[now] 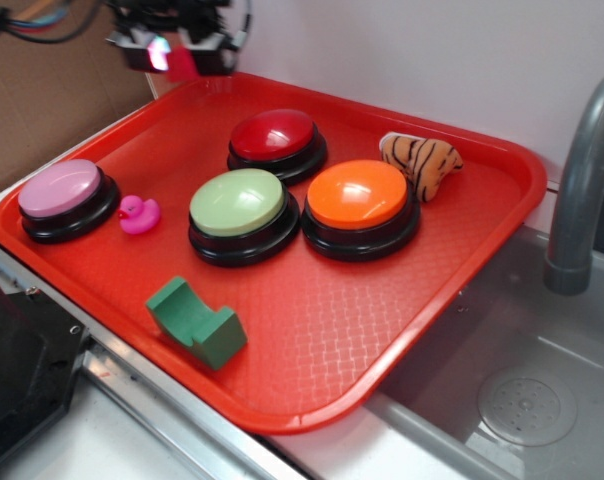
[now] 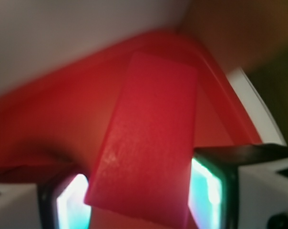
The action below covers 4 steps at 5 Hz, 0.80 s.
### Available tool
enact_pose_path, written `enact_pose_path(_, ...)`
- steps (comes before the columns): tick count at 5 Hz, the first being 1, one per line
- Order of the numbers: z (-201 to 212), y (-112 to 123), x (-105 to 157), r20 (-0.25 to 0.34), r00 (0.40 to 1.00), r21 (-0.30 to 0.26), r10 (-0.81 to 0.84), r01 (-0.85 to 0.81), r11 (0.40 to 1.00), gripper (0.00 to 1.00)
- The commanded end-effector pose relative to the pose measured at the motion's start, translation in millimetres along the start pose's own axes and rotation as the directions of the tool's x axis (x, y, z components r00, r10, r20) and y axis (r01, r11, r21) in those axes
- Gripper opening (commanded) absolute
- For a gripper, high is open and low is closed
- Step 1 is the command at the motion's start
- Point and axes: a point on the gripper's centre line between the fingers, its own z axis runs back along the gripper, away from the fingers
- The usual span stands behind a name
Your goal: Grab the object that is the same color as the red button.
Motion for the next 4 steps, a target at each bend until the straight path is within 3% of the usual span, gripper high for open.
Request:
enact_pose_path(1, 104.0, -18.4, -32.6, -0.123, 0.943, -0.073, -0.308, 0.301, 0.951, 0.00)
enact_pose_path(2, 117.4, -44.6, -53.1, -0.137, 0.835, -0.149, -0.533, 0.515, 0.844, 0.00)
enact_pose_path(3, 112.5, -54.3, -66.2, -0.155, 0.720, -0.118, -0.677, 0.667, 0.736, 0.00)
enact_pose_path(4, 105.1, -49.2, -70.3, -0.150, 0.720, -0.108, -0.677, 0.669, 0.735, 0.00)
